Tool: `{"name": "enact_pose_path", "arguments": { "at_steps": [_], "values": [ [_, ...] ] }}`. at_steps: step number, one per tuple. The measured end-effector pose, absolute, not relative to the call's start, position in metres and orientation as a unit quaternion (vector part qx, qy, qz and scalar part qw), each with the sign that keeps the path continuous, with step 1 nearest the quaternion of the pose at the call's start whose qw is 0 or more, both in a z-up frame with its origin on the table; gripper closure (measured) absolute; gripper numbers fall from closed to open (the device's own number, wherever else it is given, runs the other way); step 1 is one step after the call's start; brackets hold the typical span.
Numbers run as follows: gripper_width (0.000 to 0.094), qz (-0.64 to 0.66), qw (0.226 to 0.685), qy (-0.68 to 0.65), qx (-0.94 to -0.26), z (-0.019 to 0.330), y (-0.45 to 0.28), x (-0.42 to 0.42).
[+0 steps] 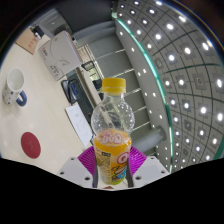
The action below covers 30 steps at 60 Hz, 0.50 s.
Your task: Pour water
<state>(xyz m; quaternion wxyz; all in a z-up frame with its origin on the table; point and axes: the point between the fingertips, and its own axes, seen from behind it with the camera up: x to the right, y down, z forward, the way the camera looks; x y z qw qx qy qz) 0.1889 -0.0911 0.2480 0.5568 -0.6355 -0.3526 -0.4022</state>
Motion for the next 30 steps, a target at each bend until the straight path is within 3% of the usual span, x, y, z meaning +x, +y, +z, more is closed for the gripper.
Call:
{"name": "enact_pose_path", "arguments": {
  "at_steps": [14,24,30],
  "values": [
    [0.0543,-0.507,0.491,-0.550,-0.446,0.228,-0.082,0.032],
    [0.0541,-0.566,0.430,-0.616,-0.340,0.199,-0.078,-0.010],
    [0.0540,-0.579,0.402,-0.635,-0.314,0.183,-0.076,-0.015]
  ]
}}
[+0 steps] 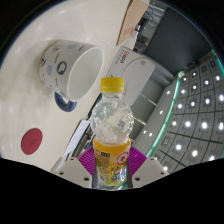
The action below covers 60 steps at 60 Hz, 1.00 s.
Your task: Pour water
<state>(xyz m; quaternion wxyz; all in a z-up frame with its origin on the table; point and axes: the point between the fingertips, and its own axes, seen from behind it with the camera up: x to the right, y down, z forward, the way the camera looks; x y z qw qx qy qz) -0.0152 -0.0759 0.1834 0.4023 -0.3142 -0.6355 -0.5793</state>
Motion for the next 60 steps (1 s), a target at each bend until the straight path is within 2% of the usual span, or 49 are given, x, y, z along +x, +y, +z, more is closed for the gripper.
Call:
{"name": "enact_pose_path", "arguments": {
  "at_steps": [6,13,22,28,35,44,60],
  "values": [
    [0.0541,-0.581,0.392,-0.633,-0.327,0.179,-0.074,-0.005],
    [0.0540,-0.562,0.408,-0.623,-0.360,0.189,-0.078,-0.004],
    [0.0539,-0.477,0.484,-0.553,-0.482,0.213,-0.089,0.003],
    [0.0540,-0.384,0.544,-0.476,-0.574,0.232,-0.100,0.009],
    [0.0539,-0.266,0.597,-0.380,-0.655,0.240,-0.104,0.018],
    [0.0538,-0.095,0.623,-0.285,-0.722,0.205,-0.101,0.016],
    [0.0537,0.053,0.577,-0.157,-0.800,0.098,-0.088,0.046]
  ]
}}
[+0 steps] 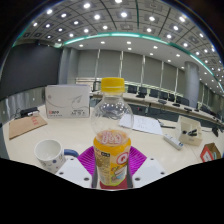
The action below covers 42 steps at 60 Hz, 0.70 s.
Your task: Pour water
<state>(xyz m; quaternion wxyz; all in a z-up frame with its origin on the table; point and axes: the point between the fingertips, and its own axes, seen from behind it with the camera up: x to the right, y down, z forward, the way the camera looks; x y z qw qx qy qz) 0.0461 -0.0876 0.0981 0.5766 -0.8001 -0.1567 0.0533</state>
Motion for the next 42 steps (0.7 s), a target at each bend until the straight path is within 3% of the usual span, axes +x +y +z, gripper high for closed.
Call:
{"name": "enact_pose_path", "arguments": {
  "at_steps": [10,16,26,28,31,34,42],
  "values": [
    [0.0529,0.071,0.555,-0.112,-0.821,0.054,-0.084,0.067],
    [0.0506,0.082,0.569,-0.097,-0.812,0.056,-0.083,0.069],
    [0.0358,0.066,0.557,-0.088,-0.823,0.049,-0.086,0.071],
    [0.0275,0.063,0.542,-0.086,-0.833,0.045,-0.090,0.073],
    [0.0076,0.058,0.526,-0.083,-0.844,0.041,-0.097,0.072],
    [0.0107,0.047,0.518,-0.081,-0.850,0.043,-0.106,0.074],
    [0.0081,0.010,0.496,-0.084,-0.864,0.068,-0.147,0.075]
  ]
}}
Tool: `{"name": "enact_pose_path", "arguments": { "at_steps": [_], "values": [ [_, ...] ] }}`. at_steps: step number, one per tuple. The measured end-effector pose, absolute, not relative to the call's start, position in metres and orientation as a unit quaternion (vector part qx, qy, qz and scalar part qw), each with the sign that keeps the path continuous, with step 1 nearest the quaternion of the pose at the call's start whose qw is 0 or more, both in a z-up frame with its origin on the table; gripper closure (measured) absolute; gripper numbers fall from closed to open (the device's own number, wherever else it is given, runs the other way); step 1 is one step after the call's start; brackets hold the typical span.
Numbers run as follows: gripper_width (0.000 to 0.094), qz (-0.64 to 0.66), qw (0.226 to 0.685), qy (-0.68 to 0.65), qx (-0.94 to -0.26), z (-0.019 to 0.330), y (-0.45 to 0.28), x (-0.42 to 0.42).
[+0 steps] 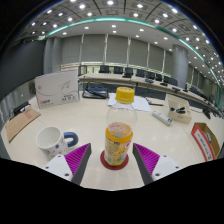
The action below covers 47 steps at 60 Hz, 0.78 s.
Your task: Pour water
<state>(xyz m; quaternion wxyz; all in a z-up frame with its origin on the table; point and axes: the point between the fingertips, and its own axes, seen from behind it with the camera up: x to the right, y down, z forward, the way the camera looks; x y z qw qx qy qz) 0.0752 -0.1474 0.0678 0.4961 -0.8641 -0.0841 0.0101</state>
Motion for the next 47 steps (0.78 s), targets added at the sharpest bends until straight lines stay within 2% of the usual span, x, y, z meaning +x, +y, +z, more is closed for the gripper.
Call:
{"name": "enact_pose_path", "arguments": {
  "at_steps": [10,20,30,47],
  "values": [
    [0.0077,-0.006,0.455,-0.035,-0.890,0.116,-0.227,0.061],
    [0.0077,-0.015,0.446,-0.018,-0.894,0.167,-0.301,0.034],
    [0.0076,-0.033,0.470,-0.038,-0.881,0.203,-0.341,0.015],
    [0.0078,-0.028,0.496,-0.048,-0.867,0.231,-0.356,0.002]
  ]
}}
